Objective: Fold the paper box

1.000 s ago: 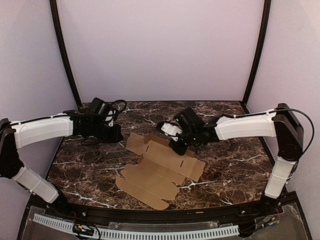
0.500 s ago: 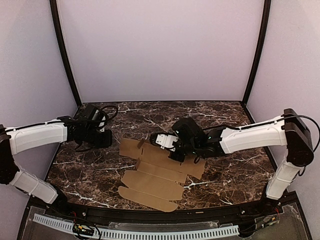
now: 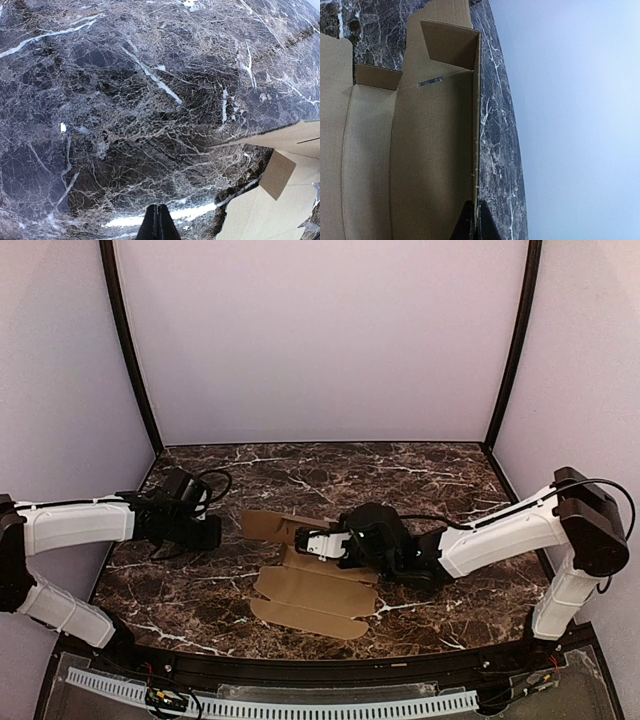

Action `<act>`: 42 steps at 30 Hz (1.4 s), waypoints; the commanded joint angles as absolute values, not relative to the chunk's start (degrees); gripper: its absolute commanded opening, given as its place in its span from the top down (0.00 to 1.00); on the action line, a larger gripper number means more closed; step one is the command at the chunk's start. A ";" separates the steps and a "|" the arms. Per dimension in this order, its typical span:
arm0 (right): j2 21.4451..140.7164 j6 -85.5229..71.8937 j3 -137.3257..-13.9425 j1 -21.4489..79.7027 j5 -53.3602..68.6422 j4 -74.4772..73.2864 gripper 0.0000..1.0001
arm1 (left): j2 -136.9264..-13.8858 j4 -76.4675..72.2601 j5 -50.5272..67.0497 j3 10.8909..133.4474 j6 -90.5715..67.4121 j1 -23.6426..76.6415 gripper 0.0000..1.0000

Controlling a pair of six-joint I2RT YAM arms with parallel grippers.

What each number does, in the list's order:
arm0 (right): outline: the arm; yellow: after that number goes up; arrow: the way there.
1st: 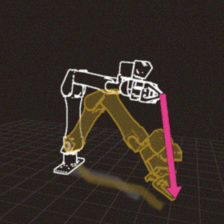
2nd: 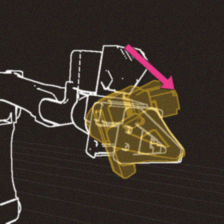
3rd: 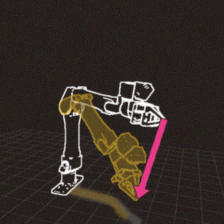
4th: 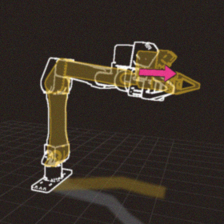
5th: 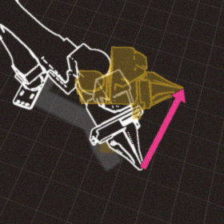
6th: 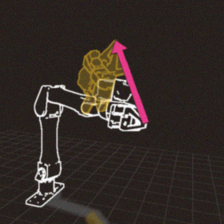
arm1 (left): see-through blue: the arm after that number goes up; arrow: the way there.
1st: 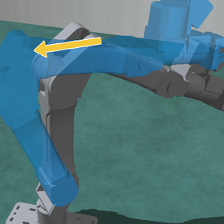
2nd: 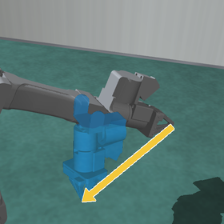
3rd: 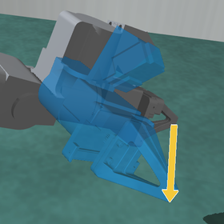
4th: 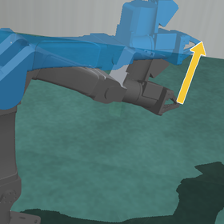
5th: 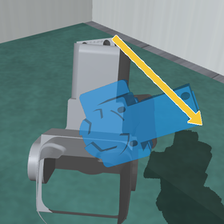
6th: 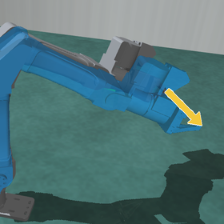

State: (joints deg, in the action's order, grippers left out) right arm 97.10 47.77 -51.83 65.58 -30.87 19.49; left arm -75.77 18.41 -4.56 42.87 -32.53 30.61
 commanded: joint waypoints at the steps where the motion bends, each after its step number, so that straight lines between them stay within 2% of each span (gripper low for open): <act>1: 100.09 58.65 -49.50 67.21 -36.98 32.38 1.00 | -76.09 14.76 -3.39 40.88 -33.80 30.19 0.99; 14: 99.16 67.57 -41.40 69.09 -32.71 40.01 1.00 | -80.96 7.41 -1.89 43.53 -29.67 25.53 0.99; 28: 99.20 67.68 -40.13 70.13 -32.25 42.81 1.00 | -93.29 -7.46 25.04 52.16 -19.58 24.44 0.99; 36: 100.33 67.85 -40.37 70.06 -32.72 45.40 1.00 | -95.45 -15.27 38.65 48.13 -23.04 24.52 0.99; 42: 101.86 67.76 -41.17 70.13 -33.21 46.07 1.00 | -95.48 -20.05 40.35 42.13 -25.52 24.52 0.99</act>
